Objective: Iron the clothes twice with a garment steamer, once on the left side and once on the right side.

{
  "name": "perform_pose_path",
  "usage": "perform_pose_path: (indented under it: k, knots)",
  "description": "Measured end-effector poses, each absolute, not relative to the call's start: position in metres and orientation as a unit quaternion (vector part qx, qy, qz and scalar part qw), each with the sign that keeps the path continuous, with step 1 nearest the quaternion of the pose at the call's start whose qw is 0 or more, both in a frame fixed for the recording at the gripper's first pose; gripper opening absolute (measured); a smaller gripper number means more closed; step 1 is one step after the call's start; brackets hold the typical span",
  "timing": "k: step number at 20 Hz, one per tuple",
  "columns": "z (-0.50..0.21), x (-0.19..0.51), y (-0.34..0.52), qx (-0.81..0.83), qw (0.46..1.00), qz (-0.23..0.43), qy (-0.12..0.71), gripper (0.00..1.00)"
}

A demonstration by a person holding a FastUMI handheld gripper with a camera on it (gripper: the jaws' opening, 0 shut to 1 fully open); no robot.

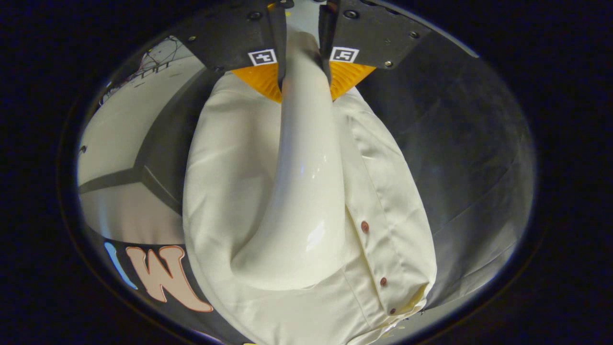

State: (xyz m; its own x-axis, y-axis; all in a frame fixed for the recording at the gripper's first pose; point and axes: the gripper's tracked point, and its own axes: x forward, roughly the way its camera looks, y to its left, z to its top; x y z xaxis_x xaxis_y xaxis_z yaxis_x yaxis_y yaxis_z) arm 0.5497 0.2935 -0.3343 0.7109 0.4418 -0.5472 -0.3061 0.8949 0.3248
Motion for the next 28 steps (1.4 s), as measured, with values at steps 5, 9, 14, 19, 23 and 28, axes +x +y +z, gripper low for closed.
perform_pose_path:
  k: [5,9,14,19,23,28]
  knots:
    - [-0.362,0.534,0.285,0.1,0.91,0.201,0.348,0.26]
    - [-0.379,0.524,0.277,0.102,0.904,0.197,0.364,0.26]
    - [-0.388,0.501,0.267,0.119,0.897,0.187,0.383,0.26]
    - [-0.381,0.459,0.248,0.132,0.896,0.168,0.389,0.27]
    - [-0.341,0.424,0.231,0.159,0.909,0.143,0.359,0.26]
    - [-0.267,0.357,0.212,0.174,0.934,0.098,0.298,0.27]
